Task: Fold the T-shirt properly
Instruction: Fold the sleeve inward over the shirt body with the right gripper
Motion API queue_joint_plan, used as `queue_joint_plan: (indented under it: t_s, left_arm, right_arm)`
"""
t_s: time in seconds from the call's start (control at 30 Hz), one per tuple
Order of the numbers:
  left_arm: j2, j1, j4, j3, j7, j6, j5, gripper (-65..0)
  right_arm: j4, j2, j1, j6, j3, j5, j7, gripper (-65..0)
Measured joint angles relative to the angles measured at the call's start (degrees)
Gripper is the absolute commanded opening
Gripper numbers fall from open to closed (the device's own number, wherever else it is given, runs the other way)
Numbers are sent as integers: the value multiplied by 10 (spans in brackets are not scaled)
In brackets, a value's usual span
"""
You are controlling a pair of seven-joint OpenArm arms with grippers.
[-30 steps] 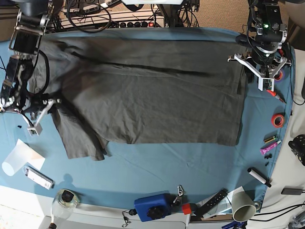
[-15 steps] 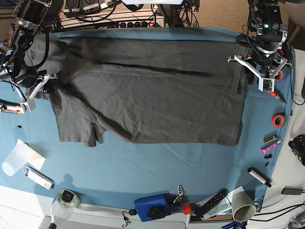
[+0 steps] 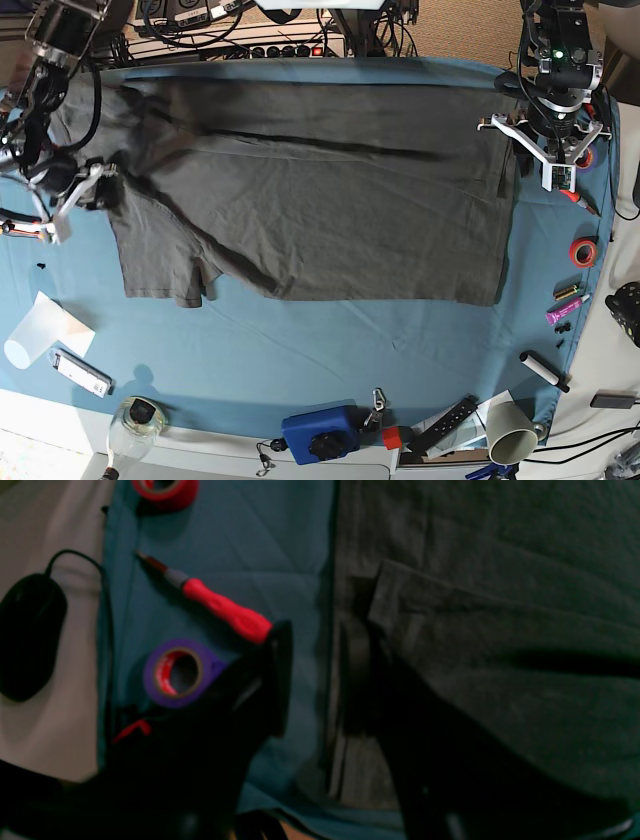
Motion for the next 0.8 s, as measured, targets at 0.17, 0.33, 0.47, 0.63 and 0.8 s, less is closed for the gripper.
queue_joint_plan:
  t_s: [0.17,0.33,0.47,0.63,0.8]
  left_arm:
    - [0,0,0,0,0,0,0,-480]
    - [0,4,0,0,0,0,0,-479]
    - [0,4,0,0,0,0,0,-479]
    - [0,4,0,0,0,0,1,-479]
    - [0,4,0,0,0,0,0,-479]
  right_arm:
    - [-3,2,52,-35,2,-64,50,-437]
    - [-82,1,80,-28,1,-72,86,-356]
    - [-160,0,138,-30,2,-73,110,-356]
    - [-267,1,225,-21,3,-78,134,-356]
    - [-427,2,305,3,-21,-129,159,-356]
